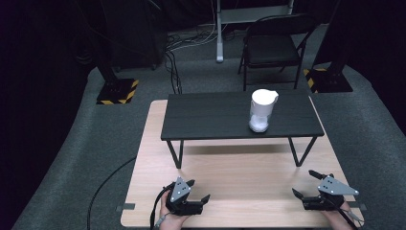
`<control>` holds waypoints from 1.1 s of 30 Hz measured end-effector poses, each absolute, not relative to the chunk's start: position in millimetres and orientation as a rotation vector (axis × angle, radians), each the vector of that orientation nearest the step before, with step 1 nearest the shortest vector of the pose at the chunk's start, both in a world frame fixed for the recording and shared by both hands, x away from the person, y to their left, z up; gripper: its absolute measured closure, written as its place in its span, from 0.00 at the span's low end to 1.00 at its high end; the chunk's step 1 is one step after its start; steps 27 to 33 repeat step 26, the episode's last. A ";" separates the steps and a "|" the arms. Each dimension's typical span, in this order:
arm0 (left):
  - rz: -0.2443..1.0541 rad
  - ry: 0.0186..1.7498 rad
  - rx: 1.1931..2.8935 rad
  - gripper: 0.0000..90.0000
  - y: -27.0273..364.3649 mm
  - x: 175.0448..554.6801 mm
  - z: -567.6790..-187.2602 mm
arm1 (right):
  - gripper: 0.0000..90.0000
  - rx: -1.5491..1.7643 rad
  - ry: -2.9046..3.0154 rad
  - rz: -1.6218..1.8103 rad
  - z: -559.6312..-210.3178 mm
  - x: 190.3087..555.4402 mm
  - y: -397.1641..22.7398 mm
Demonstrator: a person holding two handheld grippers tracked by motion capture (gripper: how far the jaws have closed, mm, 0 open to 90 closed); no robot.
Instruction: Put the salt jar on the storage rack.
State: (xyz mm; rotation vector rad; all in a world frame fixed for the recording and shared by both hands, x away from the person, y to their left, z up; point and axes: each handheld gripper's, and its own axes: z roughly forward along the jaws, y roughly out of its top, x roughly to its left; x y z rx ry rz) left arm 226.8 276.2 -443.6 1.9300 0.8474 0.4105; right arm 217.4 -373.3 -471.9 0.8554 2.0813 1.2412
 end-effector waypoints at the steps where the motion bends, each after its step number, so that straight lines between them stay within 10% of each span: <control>1: 0.411 0.845 1.934 0.23 276.0 227.3 -443.4 | 0.06 0.853 2.083 1.242 -471.8 217.5 -373.3; 33: 0.410 0.838 1.954 0.23 272.8 229.5 -442.5 | 0.06 0.843 2.093 1.233 -470.9 218.0 -370.8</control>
